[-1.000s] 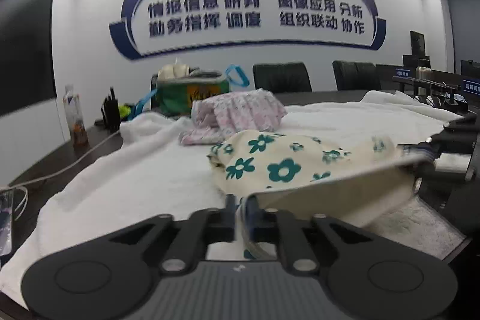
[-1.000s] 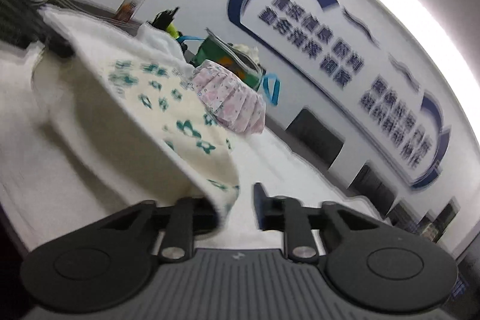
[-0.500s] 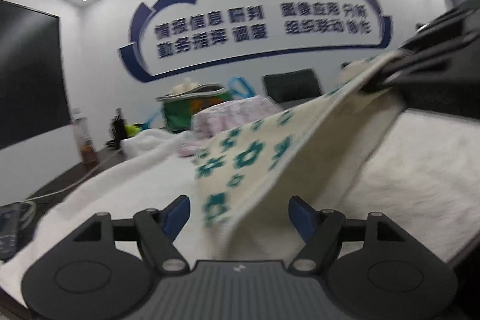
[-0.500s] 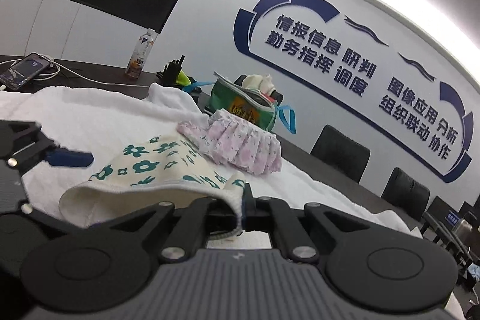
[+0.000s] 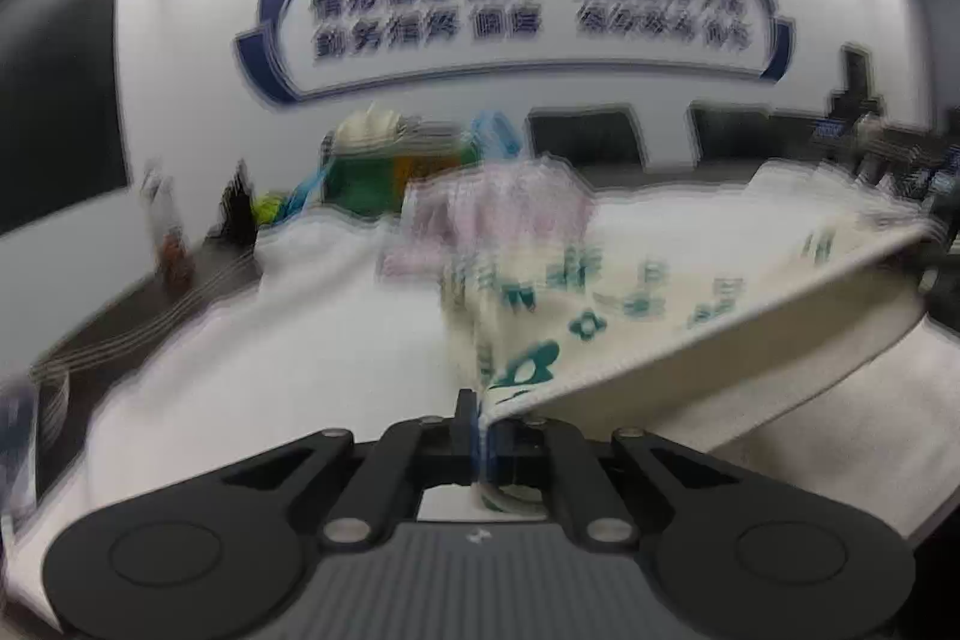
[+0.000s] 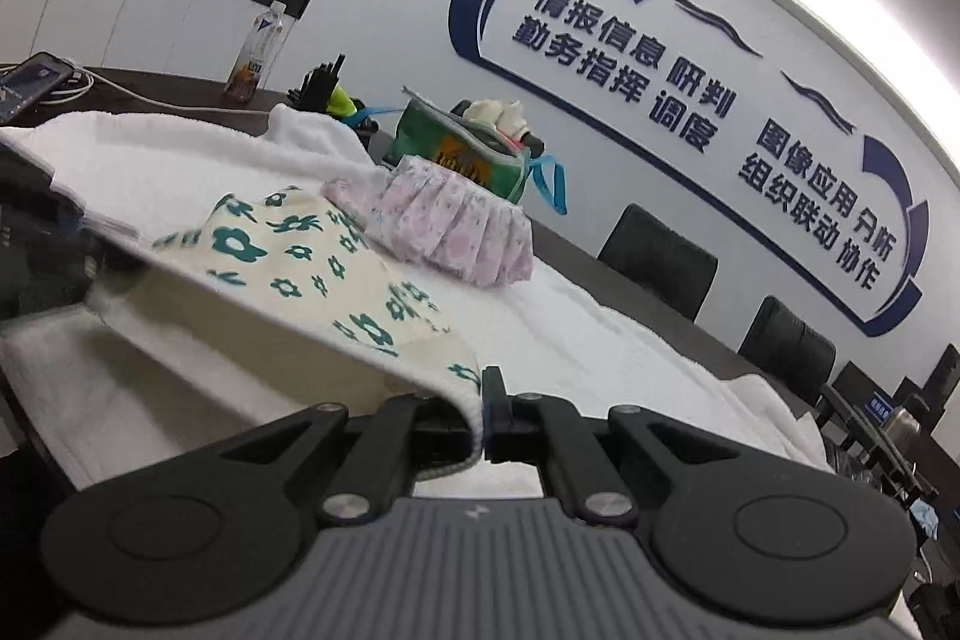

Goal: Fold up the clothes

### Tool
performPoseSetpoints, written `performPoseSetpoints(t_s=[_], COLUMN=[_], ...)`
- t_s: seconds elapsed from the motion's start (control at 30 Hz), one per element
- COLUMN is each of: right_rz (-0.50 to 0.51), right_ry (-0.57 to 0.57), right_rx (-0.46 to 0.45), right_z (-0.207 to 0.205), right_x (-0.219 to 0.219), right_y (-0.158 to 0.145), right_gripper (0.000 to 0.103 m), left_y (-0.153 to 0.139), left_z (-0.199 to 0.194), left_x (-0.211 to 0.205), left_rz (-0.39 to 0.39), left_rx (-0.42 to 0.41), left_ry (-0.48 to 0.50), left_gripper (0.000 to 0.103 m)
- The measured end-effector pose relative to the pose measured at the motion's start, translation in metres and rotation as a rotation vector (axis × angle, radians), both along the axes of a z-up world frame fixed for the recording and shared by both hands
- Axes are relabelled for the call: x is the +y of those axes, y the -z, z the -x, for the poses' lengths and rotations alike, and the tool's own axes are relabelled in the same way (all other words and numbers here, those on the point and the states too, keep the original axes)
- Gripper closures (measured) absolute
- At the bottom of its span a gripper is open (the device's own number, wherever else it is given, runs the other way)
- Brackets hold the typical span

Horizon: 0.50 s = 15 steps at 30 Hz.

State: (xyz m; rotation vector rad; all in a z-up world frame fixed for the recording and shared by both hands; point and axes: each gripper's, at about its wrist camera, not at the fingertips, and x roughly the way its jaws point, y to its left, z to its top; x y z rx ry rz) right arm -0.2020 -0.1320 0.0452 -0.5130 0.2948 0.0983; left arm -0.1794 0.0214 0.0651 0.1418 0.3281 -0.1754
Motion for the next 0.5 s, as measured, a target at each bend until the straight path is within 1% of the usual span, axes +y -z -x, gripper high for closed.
performPoseSetpoints(t_s=[0.03, 0.1, 0.13, 0.23, 0.27, 0.33, 0.4, 0.43, 0.5], right_rz=[-0.015, -0.044, -0.059, -0.107, -0.115, -0.111, -0.084, -0.082, -0.079], right_ry=[-0.009, -0.033, -0.045, -0.127, -0.162, -0.228, -0.258, -0.268, -0.285], right_rx=[-0.021, -0.083, -0.117, -0.222, -0.255, -0.318, -0.385, -0.410, -0.455], right_z=[0.001, 0.003, 0.003, 0.014, 0.021, 0.039, 0.052, 0.055, 0.061], right_x=[-0.003, -0.011, -0.015, -0.023, -0.025, -0.026, -0.027, -0.028, -0.029], right_y=[-0.009, -0.039, -0.054, -0.126, -0.152, -0.199, -0.236, -0.253, -0.283], right_gripper=[0.101, 0.101, 0.101, 0.101, 0.101, 0.101, 0.101, 0.101, 0.101], left_y=[-0.022, -0.072, -0.100, -0.185, -0.211, -0.251, -0.281, -0.293, -0.307], left_z=[-0.001, -0.009, -0.015, -0.021, -0.019, -0.013, -0.006, -0.001, 0.008], left_x=[0.006, 0.017, 0.023, 0.040, 0.047, 0.057, 0.061, 0.059, 0.050], left_rz=[0.027, 0.096, 0.111, 0.089, 0.069, 0.037, 0.036, 0.025, -0.008], left_rx=[-0.037, -0.075, -0.090, -0.146, -0.172, -0.242, -0.280, -0.300, -0.341], left_ry=[0.041, 0.162, 0.207, 0.267, 0.300, 0.344, 0.377, 0.376, 0.374], left_gripper=[0.101, 0.101, 0.101, 0.101, 0.101, 0.101, 0.101, 0.101, 0.101])
